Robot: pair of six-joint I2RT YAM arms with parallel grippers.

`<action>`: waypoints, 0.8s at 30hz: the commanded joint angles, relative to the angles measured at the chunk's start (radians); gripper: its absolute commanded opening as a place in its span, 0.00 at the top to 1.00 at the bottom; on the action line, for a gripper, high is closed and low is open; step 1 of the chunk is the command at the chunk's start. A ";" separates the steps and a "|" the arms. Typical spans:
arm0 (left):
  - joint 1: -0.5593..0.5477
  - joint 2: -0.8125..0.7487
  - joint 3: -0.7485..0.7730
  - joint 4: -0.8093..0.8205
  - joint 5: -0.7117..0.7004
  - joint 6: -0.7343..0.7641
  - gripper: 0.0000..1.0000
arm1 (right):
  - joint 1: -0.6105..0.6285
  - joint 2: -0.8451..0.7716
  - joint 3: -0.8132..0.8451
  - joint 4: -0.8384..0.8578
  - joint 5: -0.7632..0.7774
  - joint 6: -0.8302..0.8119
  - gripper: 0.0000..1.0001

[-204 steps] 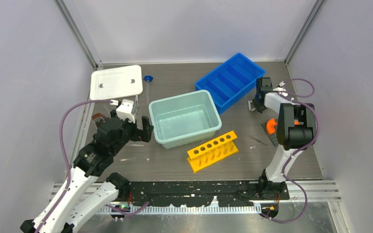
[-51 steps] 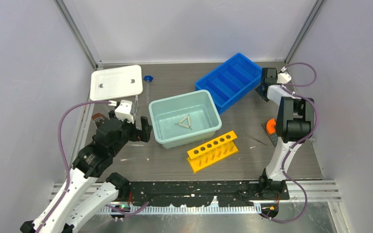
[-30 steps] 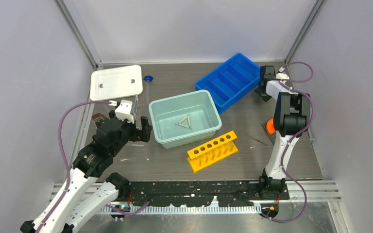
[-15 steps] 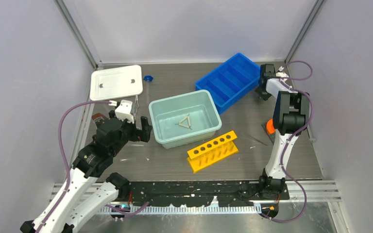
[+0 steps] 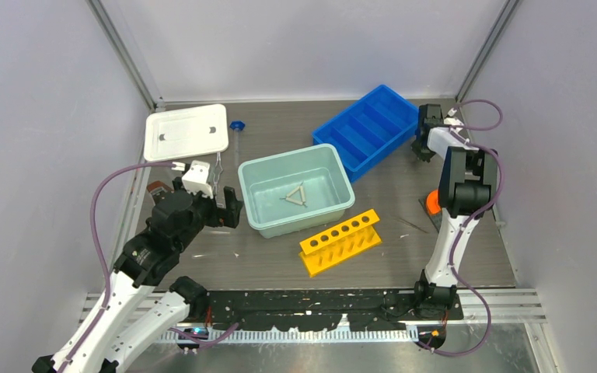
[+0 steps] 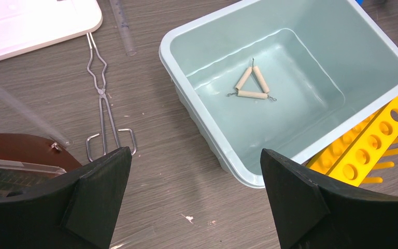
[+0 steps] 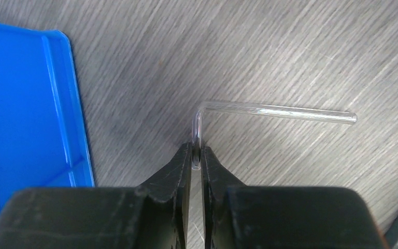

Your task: Organize the chemistry lab equipment

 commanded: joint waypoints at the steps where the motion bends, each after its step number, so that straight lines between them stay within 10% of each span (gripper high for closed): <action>1: -0.003 -0.010 -0.001 0.038 -0.014 0.012 0.00 | 0.000 -0.094 -0.045 0.010 0.001 -0.020 0.86; 24: -0.003 -0.001 0.000 0.041 -0.016 0.012 0.00 | 0.086 -0.441 -0.137 0.059 -0.023 0.017 0.88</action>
